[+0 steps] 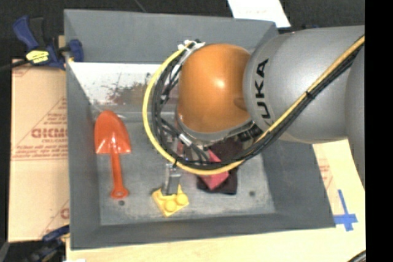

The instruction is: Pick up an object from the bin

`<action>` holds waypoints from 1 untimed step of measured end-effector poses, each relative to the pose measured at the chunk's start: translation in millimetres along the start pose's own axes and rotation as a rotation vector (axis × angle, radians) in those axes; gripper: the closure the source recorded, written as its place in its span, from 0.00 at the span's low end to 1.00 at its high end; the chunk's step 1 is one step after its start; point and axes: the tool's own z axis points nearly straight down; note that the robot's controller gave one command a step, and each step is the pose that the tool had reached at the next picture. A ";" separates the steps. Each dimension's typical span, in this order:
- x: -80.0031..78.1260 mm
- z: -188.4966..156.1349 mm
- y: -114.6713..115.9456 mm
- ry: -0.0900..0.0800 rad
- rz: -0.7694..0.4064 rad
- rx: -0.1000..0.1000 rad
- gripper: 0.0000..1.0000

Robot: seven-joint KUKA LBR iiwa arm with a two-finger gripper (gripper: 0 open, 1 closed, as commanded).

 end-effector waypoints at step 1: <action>-1.8 -4.0 -0.8 -0.007 0.005 -0.001 0.00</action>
Offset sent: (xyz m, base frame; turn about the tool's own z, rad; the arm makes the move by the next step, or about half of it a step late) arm -0.0197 -0.0563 -0.1354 0.1837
